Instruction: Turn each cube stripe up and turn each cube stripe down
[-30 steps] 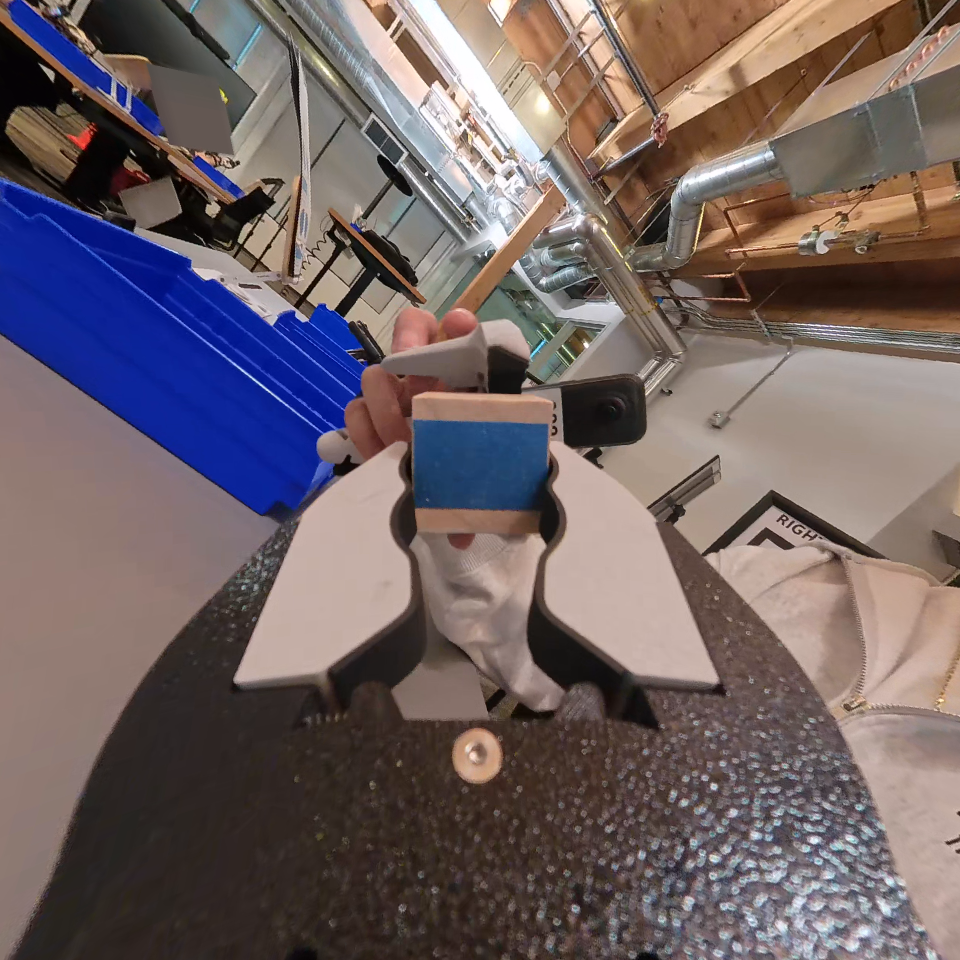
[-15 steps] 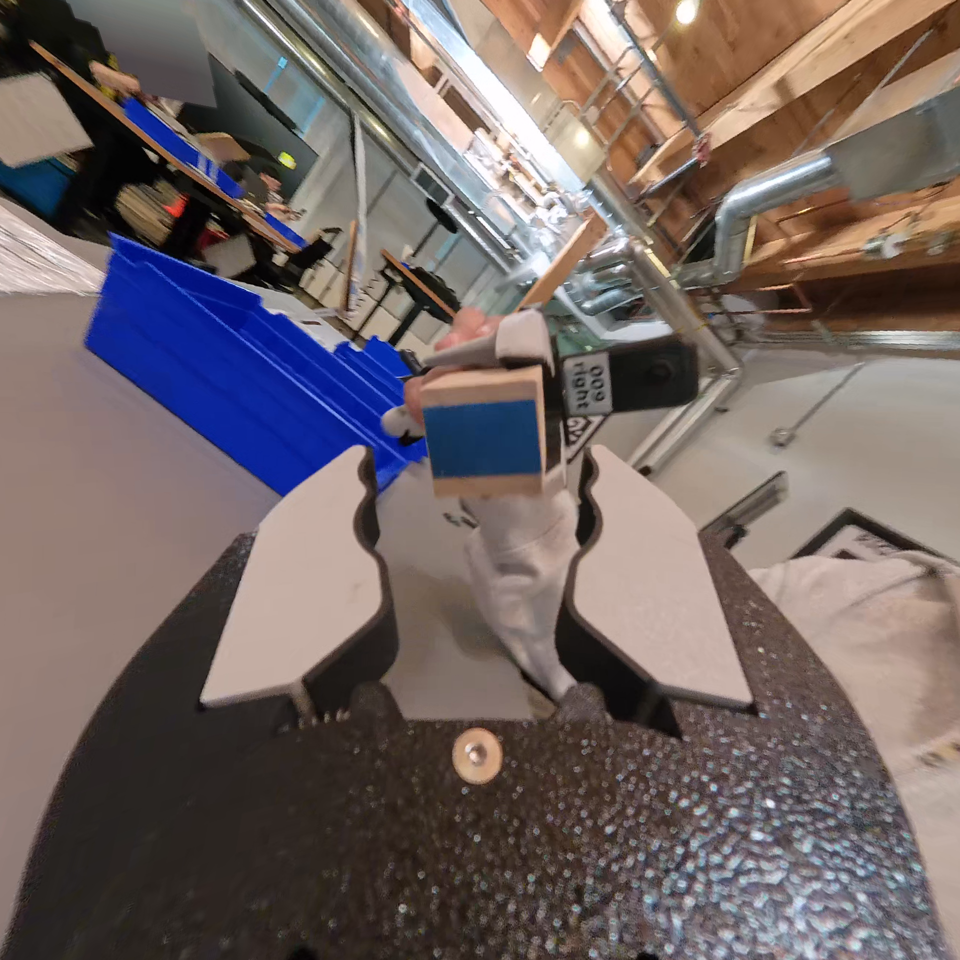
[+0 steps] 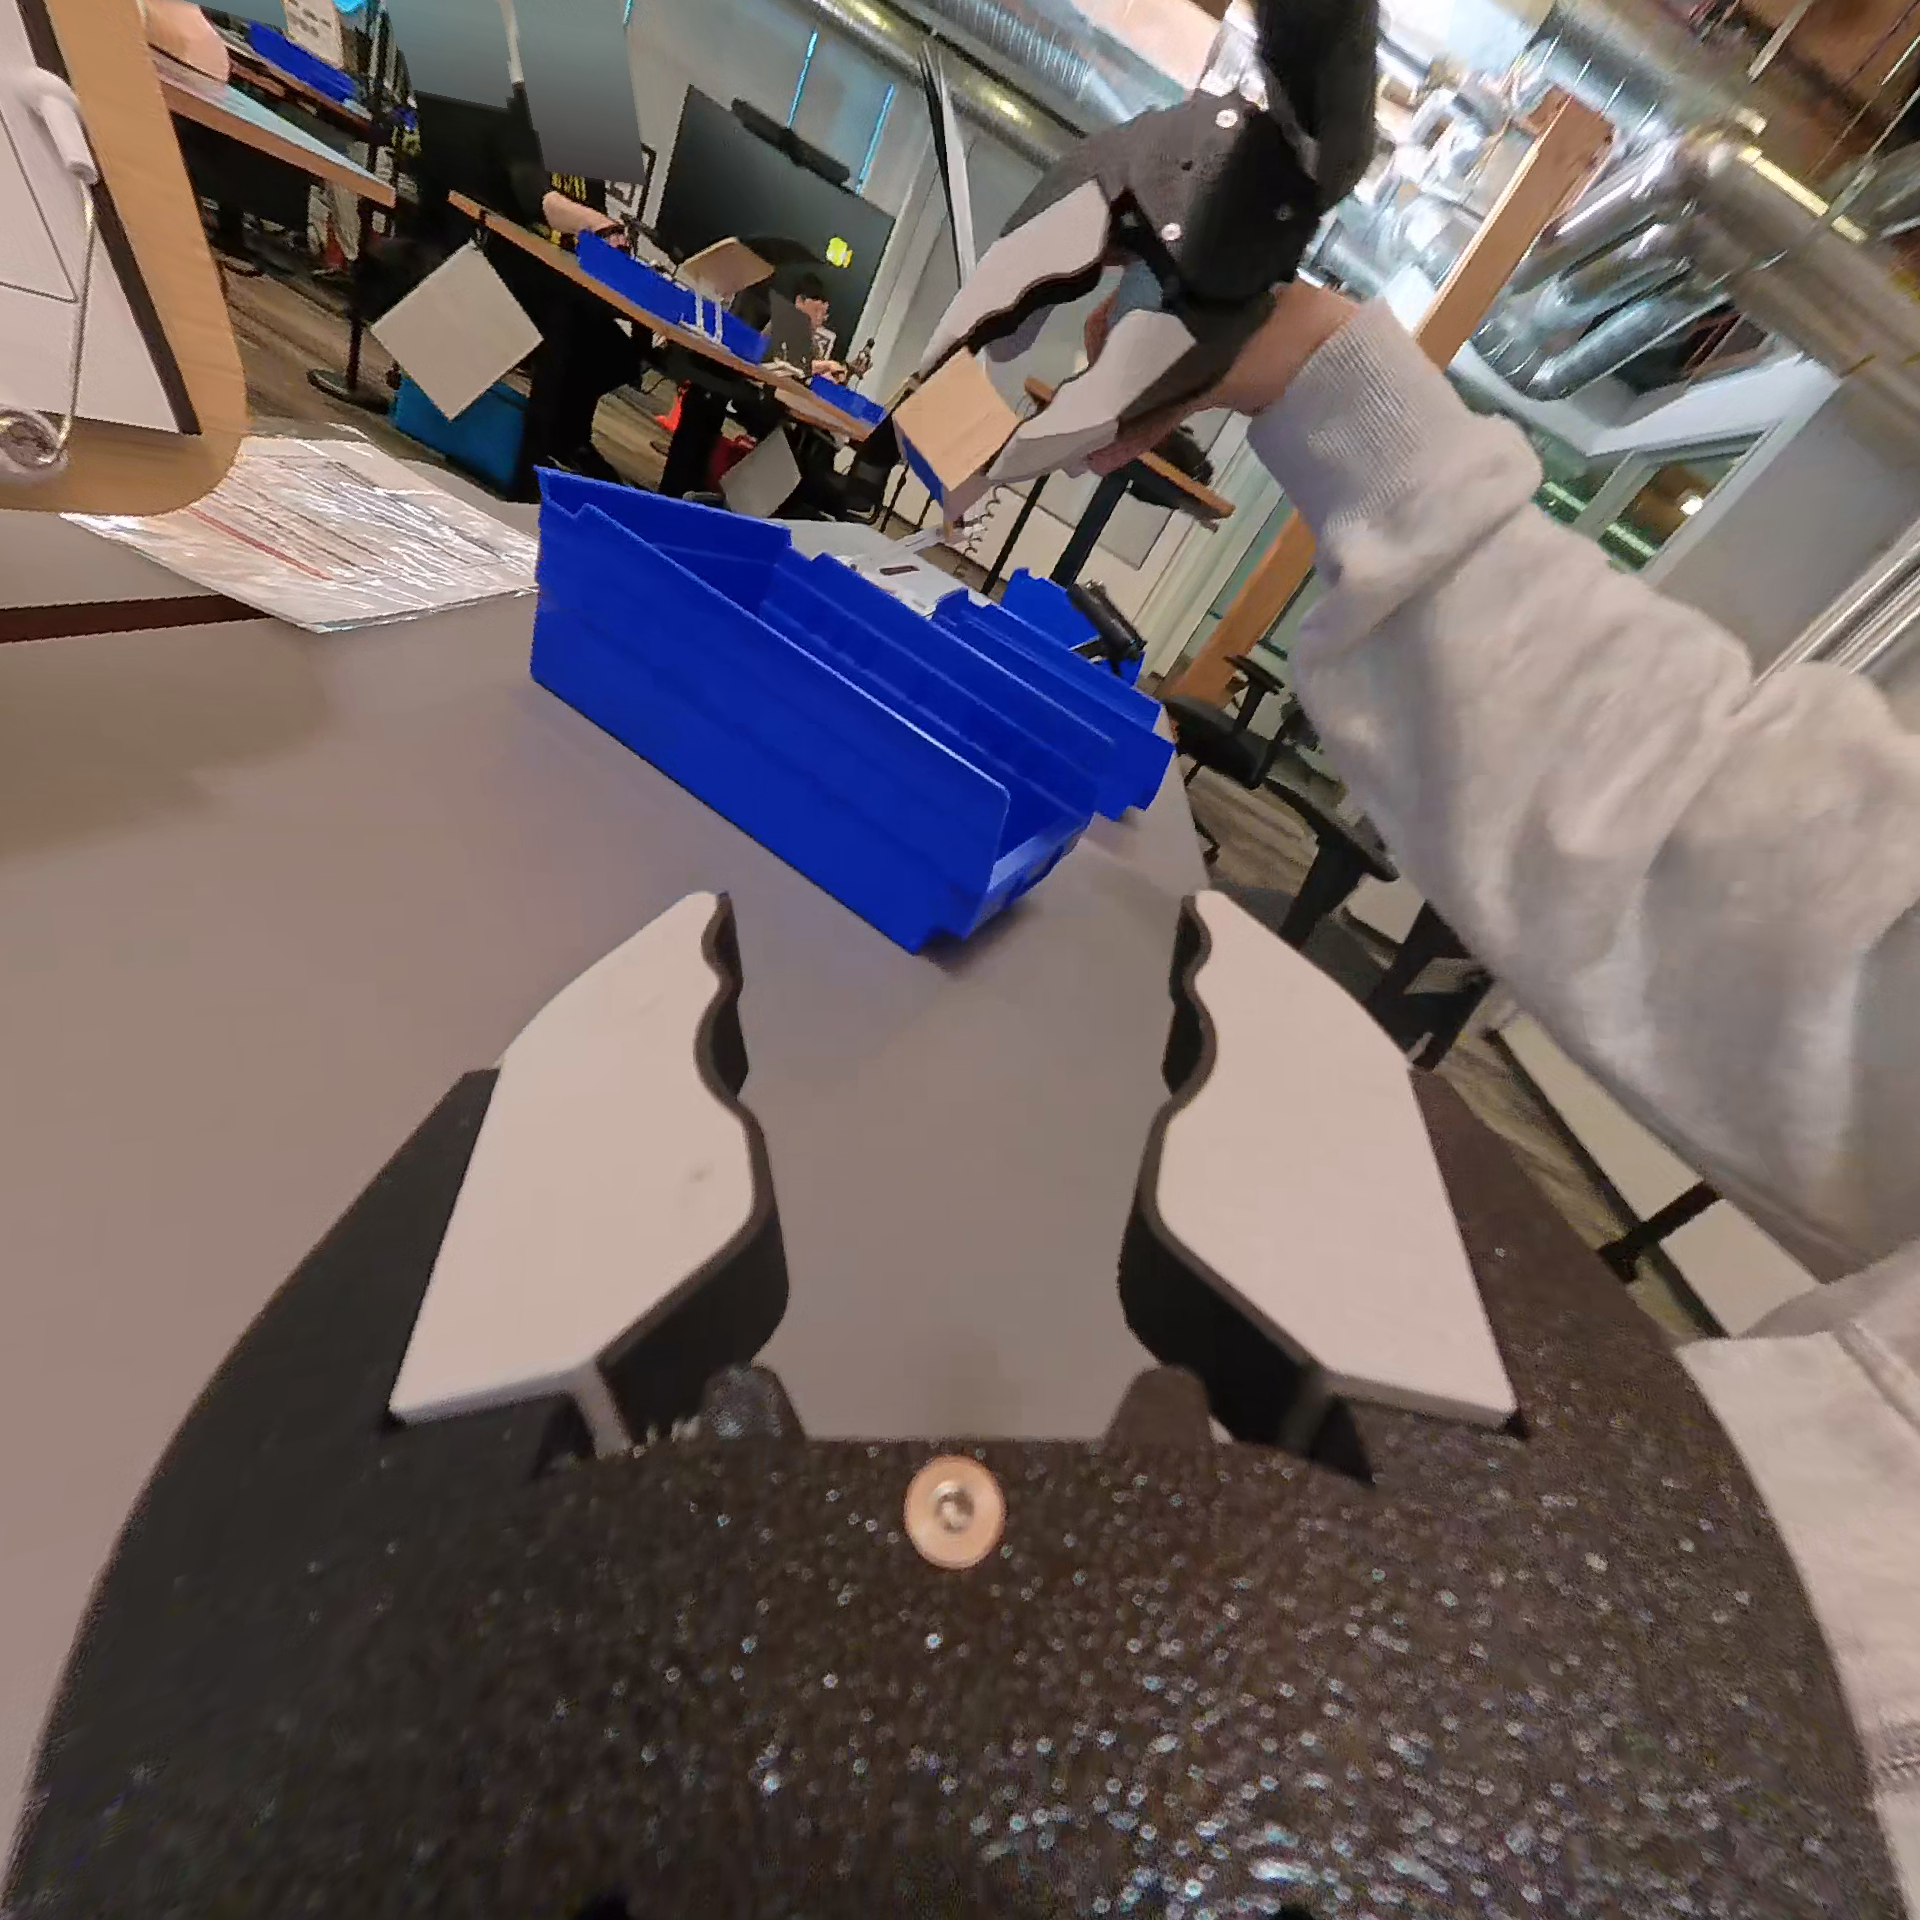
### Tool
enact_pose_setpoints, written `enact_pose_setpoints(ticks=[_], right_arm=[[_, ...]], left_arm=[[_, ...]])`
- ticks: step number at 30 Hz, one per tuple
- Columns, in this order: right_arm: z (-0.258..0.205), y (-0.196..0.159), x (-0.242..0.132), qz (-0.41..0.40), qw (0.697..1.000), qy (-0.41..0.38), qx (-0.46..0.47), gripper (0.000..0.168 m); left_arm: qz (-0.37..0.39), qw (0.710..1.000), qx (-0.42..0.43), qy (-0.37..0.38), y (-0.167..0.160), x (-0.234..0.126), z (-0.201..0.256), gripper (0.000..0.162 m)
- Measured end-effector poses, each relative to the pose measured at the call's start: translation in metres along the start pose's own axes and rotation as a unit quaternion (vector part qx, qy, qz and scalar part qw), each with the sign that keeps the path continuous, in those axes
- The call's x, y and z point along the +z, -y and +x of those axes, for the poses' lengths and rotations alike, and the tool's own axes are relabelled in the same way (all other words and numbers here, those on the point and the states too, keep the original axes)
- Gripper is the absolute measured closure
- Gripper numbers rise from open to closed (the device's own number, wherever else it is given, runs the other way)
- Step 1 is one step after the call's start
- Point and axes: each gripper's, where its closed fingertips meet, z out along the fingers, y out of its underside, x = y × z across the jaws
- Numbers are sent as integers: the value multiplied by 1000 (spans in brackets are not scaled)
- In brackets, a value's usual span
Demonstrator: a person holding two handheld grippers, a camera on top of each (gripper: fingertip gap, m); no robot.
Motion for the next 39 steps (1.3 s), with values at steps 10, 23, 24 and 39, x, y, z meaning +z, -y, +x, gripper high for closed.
enact_pose_setpoints(ticks=[10, 23, 24, 39], right_arm=[[6, -98, 82, -158, 980, 90, 79, 122], [0, -137, 143, -211, 965, 141, 72, 122], [0, -139, 145, -213, 964, 142, 70, 122], [-10, -136, 152, -201, 961, 170, 79, 119]], left_arm=[[-26, 999, 41, 8, -10, 4, 1, 84], [-34, 999, 39, 12, -14, 4, -3, 86], [-35, 999, 38, 10, -15, 5, -3, 86], [-51, 998, 44, 2, -21, 8, 2, 85]])
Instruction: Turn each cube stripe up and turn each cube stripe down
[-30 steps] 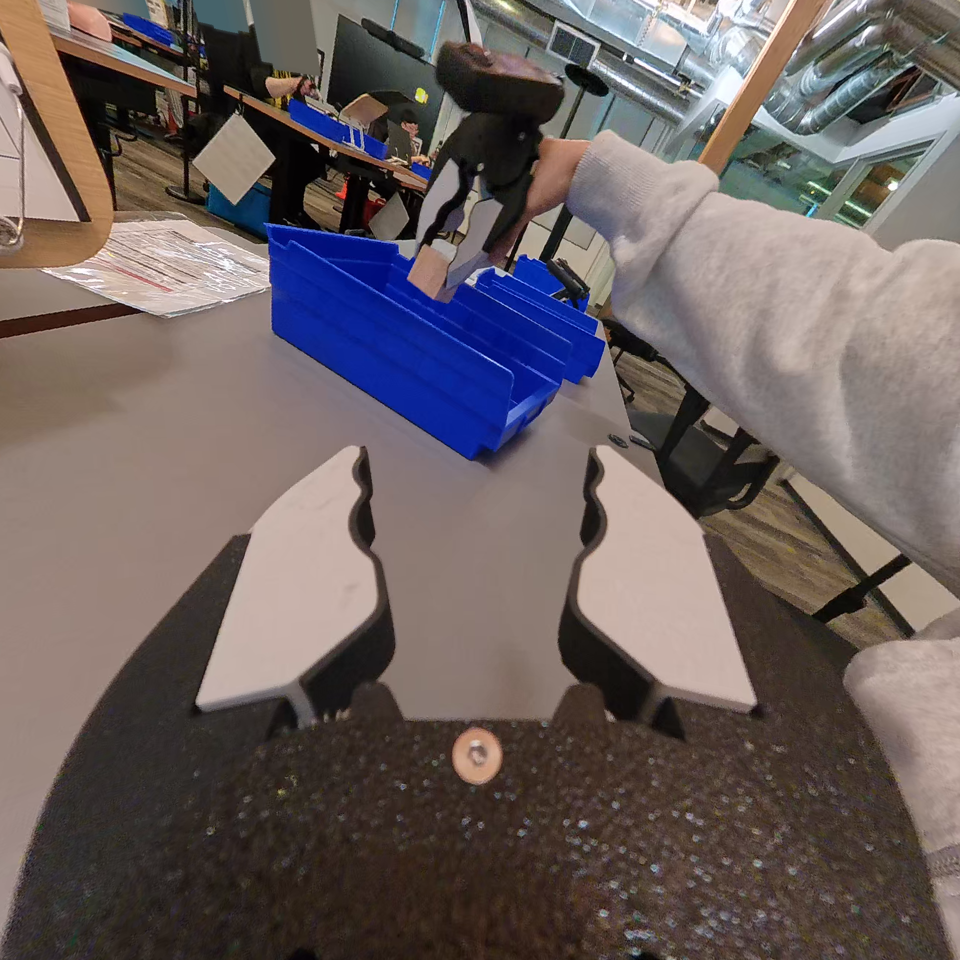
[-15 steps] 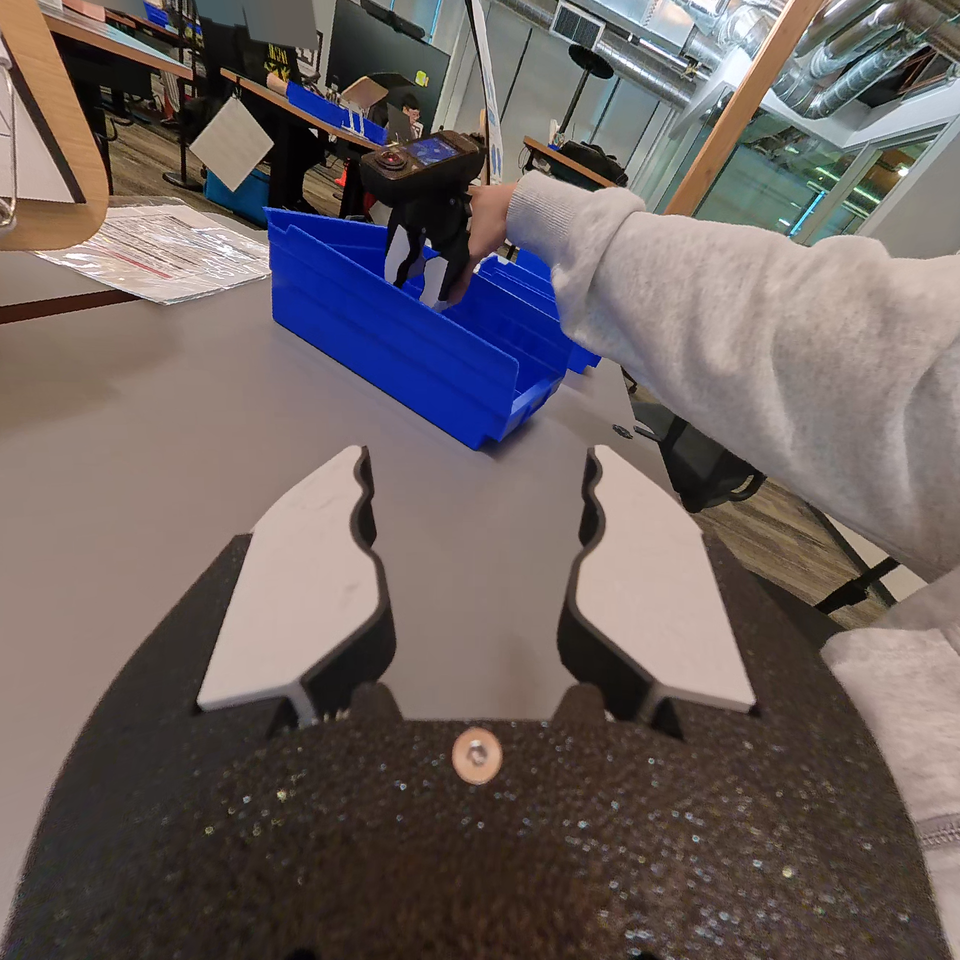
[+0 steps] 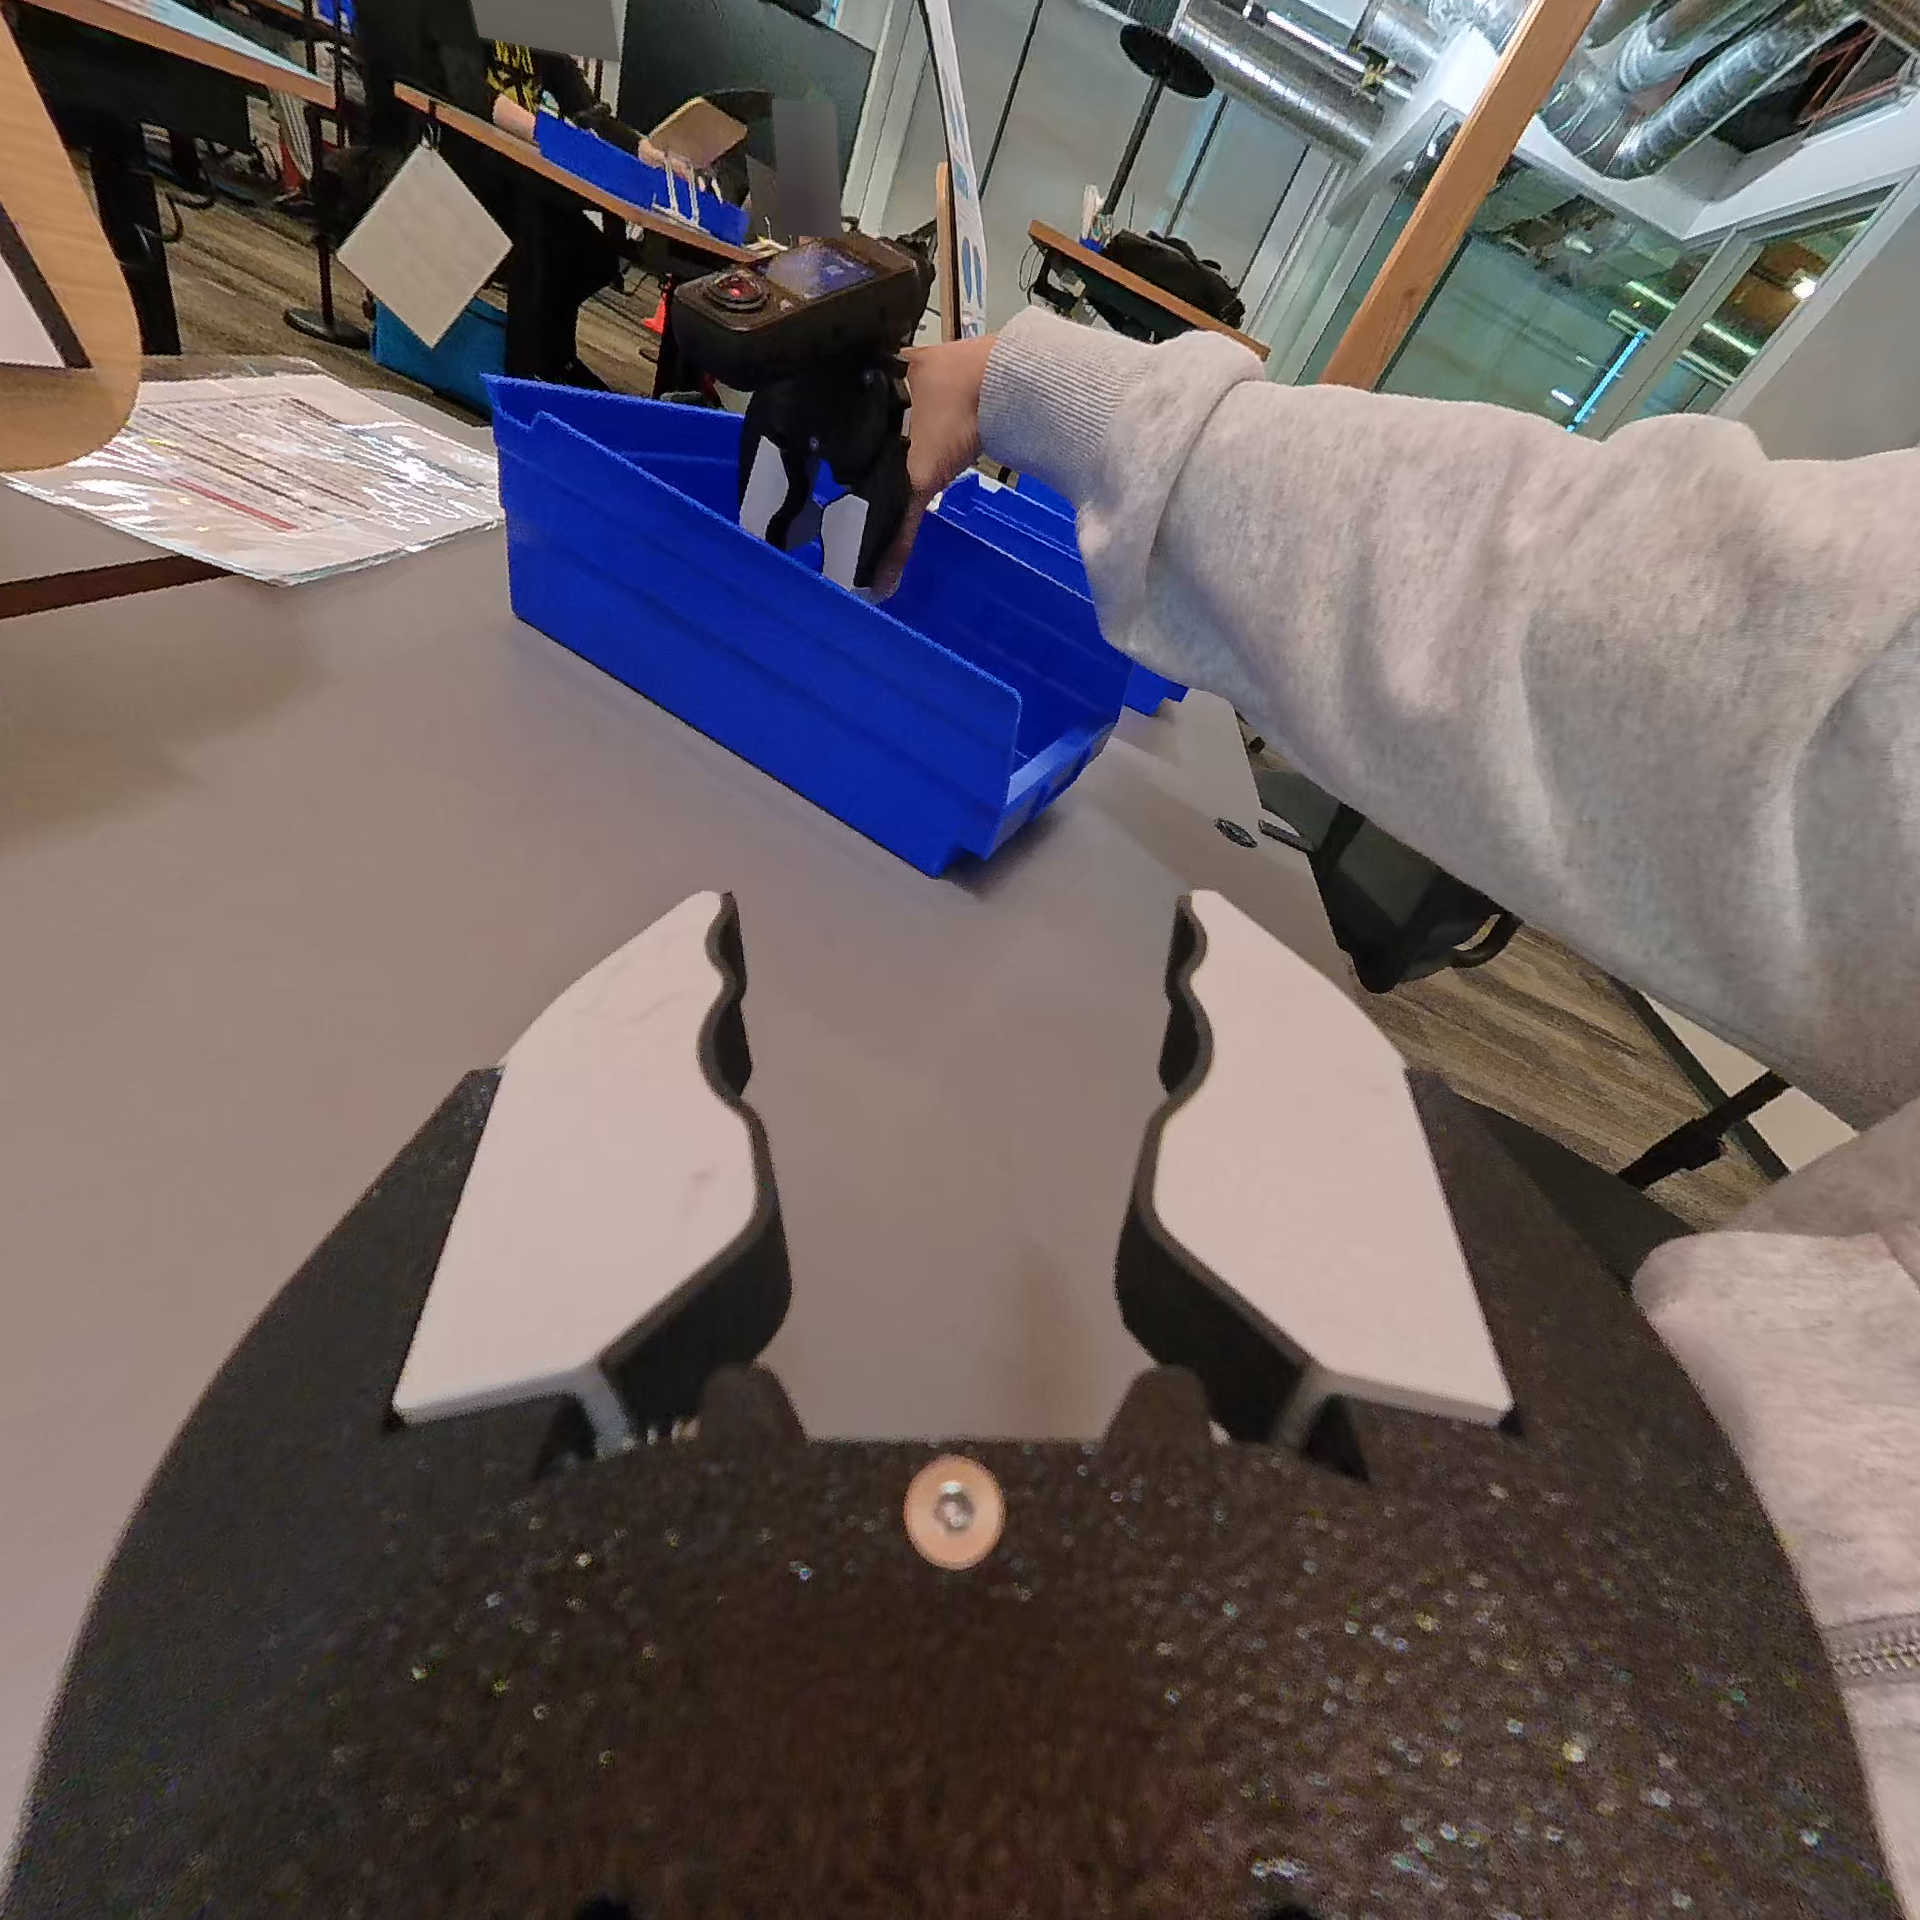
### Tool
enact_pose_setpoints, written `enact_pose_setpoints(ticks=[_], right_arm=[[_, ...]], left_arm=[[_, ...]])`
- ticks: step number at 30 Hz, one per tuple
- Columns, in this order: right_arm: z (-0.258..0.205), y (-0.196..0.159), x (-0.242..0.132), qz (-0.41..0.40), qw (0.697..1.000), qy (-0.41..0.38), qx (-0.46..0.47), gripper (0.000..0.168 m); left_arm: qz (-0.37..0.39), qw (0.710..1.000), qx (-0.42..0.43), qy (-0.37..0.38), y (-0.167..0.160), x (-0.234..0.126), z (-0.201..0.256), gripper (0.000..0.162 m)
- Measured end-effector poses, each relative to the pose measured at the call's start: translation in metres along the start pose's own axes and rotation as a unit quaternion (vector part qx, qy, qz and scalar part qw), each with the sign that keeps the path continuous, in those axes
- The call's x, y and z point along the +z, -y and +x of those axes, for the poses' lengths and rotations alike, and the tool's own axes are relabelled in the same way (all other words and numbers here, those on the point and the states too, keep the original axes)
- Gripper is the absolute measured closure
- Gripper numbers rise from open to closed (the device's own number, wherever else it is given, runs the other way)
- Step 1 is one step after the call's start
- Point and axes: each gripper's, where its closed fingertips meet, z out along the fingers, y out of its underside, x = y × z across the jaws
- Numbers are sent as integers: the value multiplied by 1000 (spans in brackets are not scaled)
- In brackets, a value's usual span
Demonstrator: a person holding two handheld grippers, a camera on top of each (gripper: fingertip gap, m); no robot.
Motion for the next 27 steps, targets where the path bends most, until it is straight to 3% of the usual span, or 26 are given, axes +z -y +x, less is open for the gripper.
enact_pose_setpoints(ticks=[4, 7, 11, 15, 18, 25, 27], right_arm=[[6, 0, -12, 7, 999, -31, 6, 94], [11, 1, -36, 29, 997, -61, 20, 88], [14, 27, -101, 168, 977, -122, 53, 88], [-10, 85, -185, 395, 899, -162, 101, 89], [-56, 137, -222, 524, 830, -153, 111, 89], [-189, 262, -211, 691, 718, -45, 67, 89], [-204, 283, -188, 699, 711, -15, 67, 90]], left_arm=[[3, 1000, 2, -2, 1, -1, 1, 85], [9, 1000, 2, -3, 4, -2, 3, 85], [23, 1000, 3, -3, 11, -5, 6, 85], [32, 999, 5, 10, 17, -7, 5, 85], [40, 999, 13, 31, 23, -12, 2, 85], [86, 991, 11, 101, 49, -47, -10, 86], [93, 985, 11, 142, 57, -69, -14, 87]])
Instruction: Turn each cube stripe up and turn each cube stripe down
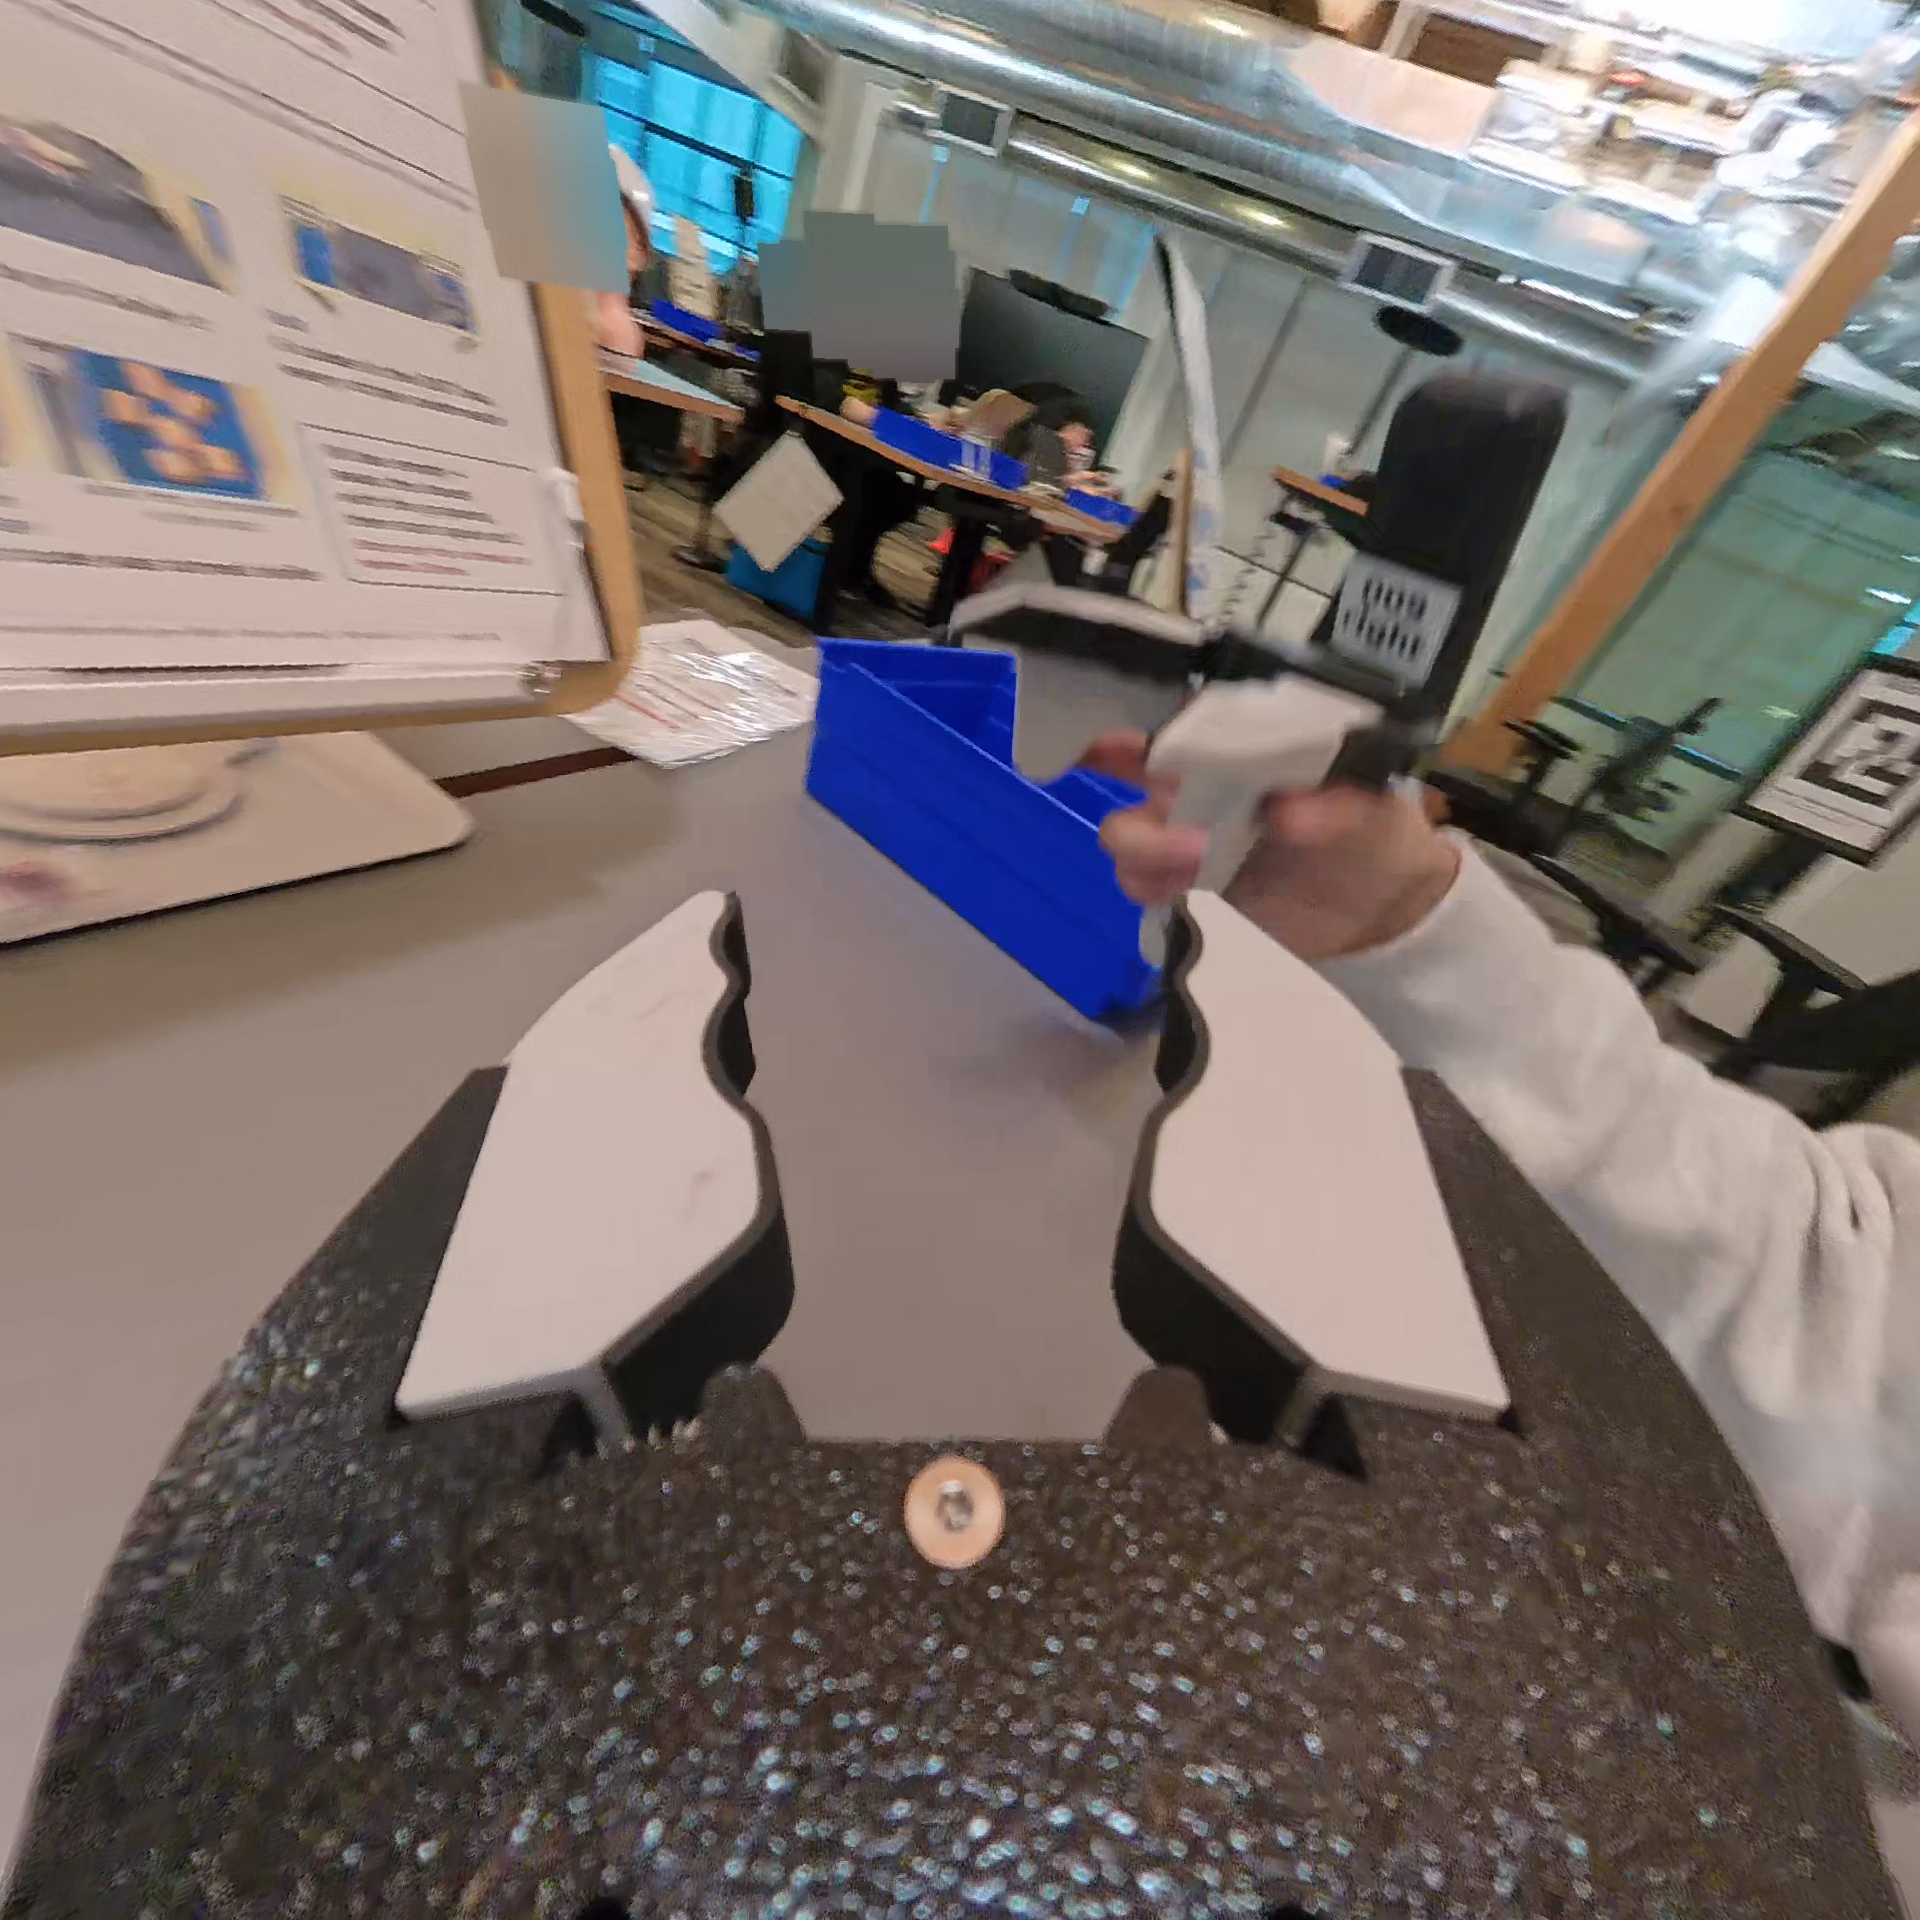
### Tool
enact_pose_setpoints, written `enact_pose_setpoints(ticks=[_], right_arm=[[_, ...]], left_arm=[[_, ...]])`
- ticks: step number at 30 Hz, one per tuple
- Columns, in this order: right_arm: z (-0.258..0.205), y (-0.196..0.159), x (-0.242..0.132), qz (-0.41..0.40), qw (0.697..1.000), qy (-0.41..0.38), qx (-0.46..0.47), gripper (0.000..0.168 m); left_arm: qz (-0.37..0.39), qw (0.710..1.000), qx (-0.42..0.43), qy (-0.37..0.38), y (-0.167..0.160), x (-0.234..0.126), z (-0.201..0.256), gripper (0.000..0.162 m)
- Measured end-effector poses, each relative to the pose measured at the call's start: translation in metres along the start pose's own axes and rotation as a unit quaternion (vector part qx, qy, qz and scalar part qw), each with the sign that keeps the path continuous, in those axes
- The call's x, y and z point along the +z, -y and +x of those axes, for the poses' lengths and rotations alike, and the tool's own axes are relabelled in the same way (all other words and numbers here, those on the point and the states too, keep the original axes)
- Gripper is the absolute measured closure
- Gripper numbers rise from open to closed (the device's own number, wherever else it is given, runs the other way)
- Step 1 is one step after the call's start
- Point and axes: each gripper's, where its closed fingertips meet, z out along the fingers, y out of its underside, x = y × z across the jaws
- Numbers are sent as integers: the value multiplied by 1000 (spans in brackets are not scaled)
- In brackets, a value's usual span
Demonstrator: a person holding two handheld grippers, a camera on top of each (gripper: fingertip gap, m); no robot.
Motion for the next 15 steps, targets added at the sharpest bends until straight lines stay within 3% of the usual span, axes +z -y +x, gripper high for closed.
enact_pose_setpoints(ticks=[4, 7, 11, 15], right_arm=[[-3, -50, 20, -14, 1000, -1, 2, 89], [1, -69, 20, 8, 1000, -15, 4, 89], [0, -87, 18, 25, 999, -11, 32, 90], [1, -88, 17, 33, 999, -20, 15, 90]], left_arm=[[-1, 994, 36, 107, 27, -60, -28, 88], [-36, 967, 85, 238, 41, -124, -77, 89], [-129, 882, 68, 449, 38, -228, -167, 91], [-245, 784, -48, 569, -11, -302, -231, 89]])
